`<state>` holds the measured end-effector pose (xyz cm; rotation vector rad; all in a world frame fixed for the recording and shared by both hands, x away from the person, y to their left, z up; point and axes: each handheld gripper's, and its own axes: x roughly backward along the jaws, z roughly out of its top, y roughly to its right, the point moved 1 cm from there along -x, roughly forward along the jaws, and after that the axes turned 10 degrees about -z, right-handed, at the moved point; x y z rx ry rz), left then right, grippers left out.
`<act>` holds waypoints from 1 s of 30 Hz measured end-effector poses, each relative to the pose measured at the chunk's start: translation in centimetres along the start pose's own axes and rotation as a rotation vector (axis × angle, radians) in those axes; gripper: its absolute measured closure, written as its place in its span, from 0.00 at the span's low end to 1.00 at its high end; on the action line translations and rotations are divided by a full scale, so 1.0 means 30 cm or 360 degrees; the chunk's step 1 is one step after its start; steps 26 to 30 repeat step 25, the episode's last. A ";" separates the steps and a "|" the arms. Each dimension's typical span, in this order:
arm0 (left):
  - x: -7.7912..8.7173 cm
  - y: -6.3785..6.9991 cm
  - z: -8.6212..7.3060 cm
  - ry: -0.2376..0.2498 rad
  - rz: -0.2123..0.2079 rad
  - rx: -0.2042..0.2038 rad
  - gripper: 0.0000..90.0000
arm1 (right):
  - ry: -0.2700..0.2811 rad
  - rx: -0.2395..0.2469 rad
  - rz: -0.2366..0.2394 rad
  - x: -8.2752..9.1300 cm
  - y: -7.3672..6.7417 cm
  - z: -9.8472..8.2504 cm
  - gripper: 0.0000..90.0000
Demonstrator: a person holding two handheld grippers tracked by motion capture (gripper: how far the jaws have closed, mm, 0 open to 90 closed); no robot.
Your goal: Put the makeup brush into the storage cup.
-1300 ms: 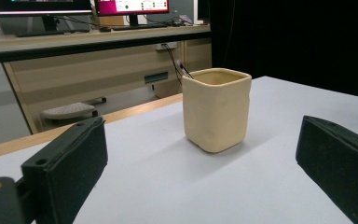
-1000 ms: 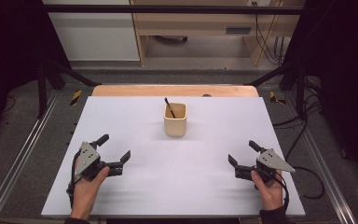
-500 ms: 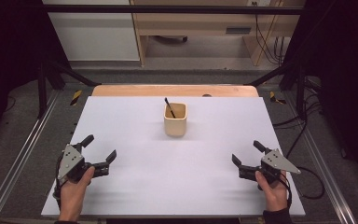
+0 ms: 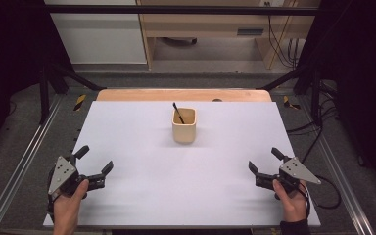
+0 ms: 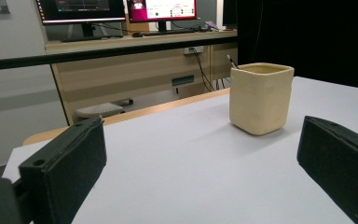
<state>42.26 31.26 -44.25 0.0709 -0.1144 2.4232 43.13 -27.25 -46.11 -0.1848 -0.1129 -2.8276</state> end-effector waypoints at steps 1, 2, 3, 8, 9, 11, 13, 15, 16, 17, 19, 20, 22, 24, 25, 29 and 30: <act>0.003 -0.001 -0.001 0.0001 -0.0001 -0.0004 0.01 | 0.0001 -0.0006 -0.0003 0.000 0.001 -0.001 0.04; 0.005 -0.002 -0.002 0.0004 0.0002 -0.0003 0.01 | -0.0002 -0.0008 -0.0006 0.000 0.003 -0.002 0.04; 0.008 -0.004 -0.003 0.0003 -0.0001 -0.0005 0.01 | -0.0004 -0.0003 -0.0010 0.001 0.006 -0.002 0.04; 0.018 0.000 -0.011 0.0008 -0.0011 0.0004 0.01 | -0.0010 -0.0013 -0.0028 0.000 0.015 -0.009 0.04; 0.019 0.005 -0.014 0.0008 -0.0019 0.0004 0.01 | -0.0010 -0.0015 -0.0029 -0.001 0.018 -0.011 0.04; 0.018 0.017 -0.016 0.0003 -0.0051 0.0002 0.01 | -0.0007 -0.0008 -0.0031 -0.001 0.020 -0.014 0.04; 0.012 0.031 -0.017 -0.0007 -0.0087 -0.0008 0.01 | 0.0008 -0.0005 -0.0029 0.001 0.020 -0.015 0.04; 0.001 0.045 -0.020 -0.0026 -0.0125 -0.0020 0.01 | 0.0019 0.0006 -0.0019 0.003 0.019 -0.015 0.04; -0.006 0.051 -0.022 -0.0041 -0.0139 -0.0031 0.01 | 0.0024 0.0010 -0.0016 0.002 0.018 -0.016 0.04; -0.012 0.056 -0.024 -0.0051 -0.0152 -0.0036 0.01 | 0.0019 0.0008 -0.0010 0.002 0.016 -0.018 0.04; -0.022 0.065 -0.031 -0.0061 -0.0168 -0.0026 0.01 | 0.0014 0.0017 0.0002 0.000 0.015 -0.020 0.04; -0.027 0.069 -0.034 -0.0074 -0.0179 -0.0030 0.01 | 0.0007 0.0023 0.0005 -0.001 0.012 -0.022 0.04; -0.035 0.077 -0.038 -0.0089 -0.0193 -0.0043 0.01 | 0.0000 0.0039 0.0017 -0.005 0.007 -0.027 0.04; -0.041 0.081 -0.042 -0.0100 -0.0202 -0.0046 0.01 | -0.0016 0.0050 0.0021 -0.010 0.000 -0.031 0.04; -0.045 0.083 -0.044 -0.0107 -0.0203 -0.0049 0.01 | -0.0023 0.0056 0.0028 -0.013 -0.002 -0.033 0.04; -0.045 0.083 -0.044 -0.0107 -0.0203 -0.0049 0.01 | -0.0023 0.0056 0.0028 -0.013 -0.002 -0.033 0.04; -0.045 0.083 -0.044 -0.0107 -0.0203 -0.0049 0.01 | -0.0023 0.0056 0.0028 -0.013 -0.002 -0.033 0.04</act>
